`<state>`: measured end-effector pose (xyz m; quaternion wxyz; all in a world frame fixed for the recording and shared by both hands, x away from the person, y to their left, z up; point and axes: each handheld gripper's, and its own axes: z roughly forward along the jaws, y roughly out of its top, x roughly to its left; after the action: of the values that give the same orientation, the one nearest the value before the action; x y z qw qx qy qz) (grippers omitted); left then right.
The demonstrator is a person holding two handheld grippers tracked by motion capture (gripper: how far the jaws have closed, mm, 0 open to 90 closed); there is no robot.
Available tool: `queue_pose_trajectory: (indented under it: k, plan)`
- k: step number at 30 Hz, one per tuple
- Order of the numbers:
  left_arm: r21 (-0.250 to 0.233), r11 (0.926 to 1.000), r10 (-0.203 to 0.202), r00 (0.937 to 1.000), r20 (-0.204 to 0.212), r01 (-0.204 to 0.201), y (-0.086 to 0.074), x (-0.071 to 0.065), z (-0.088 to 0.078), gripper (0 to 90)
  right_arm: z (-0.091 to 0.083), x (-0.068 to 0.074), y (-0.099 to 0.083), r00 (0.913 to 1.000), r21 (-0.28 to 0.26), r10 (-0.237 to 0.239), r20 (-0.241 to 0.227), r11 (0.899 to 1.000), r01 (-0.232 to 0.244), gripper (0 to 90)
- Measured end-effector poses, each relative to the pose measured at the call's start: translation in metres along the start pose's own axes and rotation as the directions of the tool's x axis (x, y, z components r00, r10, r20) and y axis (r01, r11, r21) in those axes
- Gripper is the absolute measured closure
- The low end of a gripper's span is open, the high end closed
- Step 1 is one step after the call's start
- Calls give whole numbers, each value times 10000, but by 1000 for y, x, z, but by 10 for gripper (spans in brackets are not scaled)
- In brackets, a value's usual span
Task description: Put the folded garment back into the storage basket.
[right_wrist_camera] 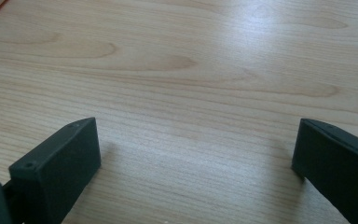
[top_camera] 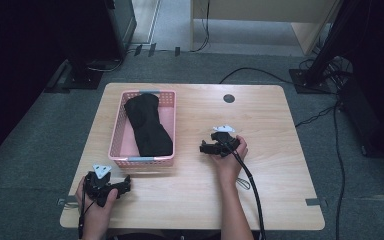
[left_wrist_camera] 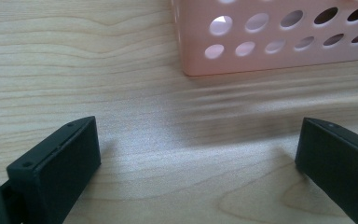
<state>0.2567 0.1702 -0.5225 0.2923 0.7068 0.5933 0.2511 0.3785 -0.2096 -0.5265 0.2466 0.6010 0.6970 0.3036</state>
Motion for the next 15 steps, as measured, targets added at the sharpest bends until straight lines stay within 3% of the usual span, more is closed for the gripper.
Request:
queue_pose_trajectory:
  k: [15]
  plan:
    - [-2, 10000, -1, 10000, 0, 1, 0, 0, 0, 0, -3, -10, -3, 9999, -15, 87, 86, 10000, -87, 2]
